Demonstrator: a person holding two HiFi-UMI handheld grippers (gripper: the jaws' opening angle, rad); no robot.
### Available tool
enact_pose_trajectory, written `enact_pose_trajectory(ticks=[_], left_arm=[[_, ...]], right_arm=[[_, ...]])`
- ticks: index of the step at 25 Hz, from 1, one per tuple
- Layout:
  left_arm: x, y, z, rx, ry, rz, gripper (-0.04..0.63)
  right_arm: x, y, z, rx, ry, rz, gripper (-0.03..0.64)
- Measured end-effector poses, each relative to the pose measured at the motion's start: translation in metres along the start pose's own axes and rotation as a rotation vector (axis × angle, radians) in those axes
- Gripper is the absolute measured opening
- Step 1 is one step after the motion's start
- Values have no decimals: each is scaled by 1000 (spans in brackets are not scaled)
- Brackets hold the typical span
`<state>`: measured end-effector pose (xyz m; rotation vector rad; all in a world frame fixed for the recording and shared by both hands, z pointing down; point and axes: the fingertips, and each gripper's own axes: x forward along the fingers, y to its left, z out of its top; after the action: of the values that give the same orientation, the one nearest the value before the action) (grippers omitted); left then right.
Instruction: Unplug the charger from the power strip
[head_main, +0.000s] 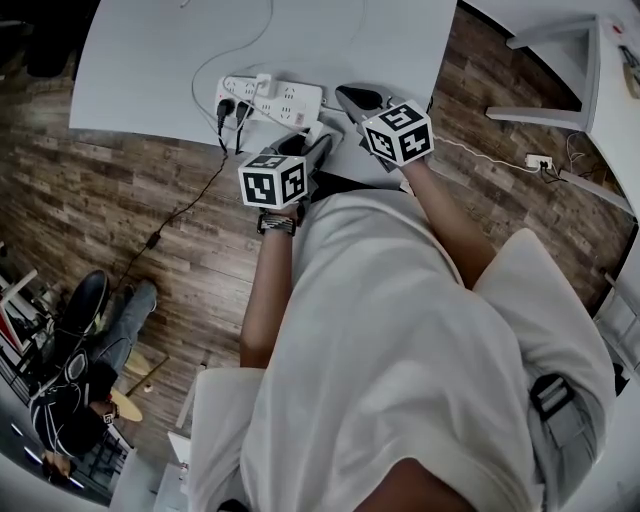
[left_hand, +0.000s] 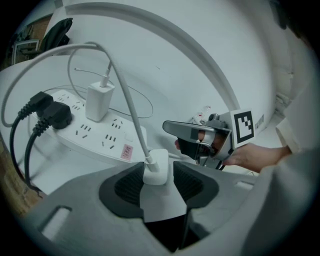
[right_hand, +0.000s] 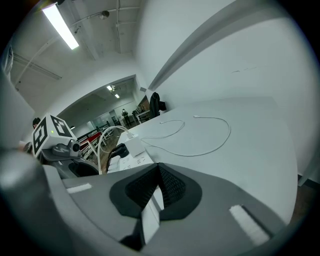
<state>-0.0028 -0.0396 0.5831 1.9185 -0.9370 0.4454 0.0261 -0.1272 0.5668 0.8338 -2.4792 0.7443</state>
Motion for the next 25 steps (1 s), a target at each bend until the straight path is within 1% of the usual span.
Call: enact_pose_trajectory(ticks=[5,11,15,18,20,25], left_arm=[[-17,20,4,-30,-47,67,190],[-27,29,7,-39,-72,91,190],[-31,29,3,-32,-73,99,190],[-39,27,0,-5,-80,118,190],[-51,28,5,26,-114,146,190],[-92,29,33,149,-206,239,184]], right_arm=[[7,5,-2,-9,14,19,2],[10,9,-2,-18,19,26,2],[9,11,-2,-22,17,24,2],[4,12,0,-27,10,18,2],[-2,13,7,-31,-5,7,2],[-27,19,44,-51,-87,-34,2]])
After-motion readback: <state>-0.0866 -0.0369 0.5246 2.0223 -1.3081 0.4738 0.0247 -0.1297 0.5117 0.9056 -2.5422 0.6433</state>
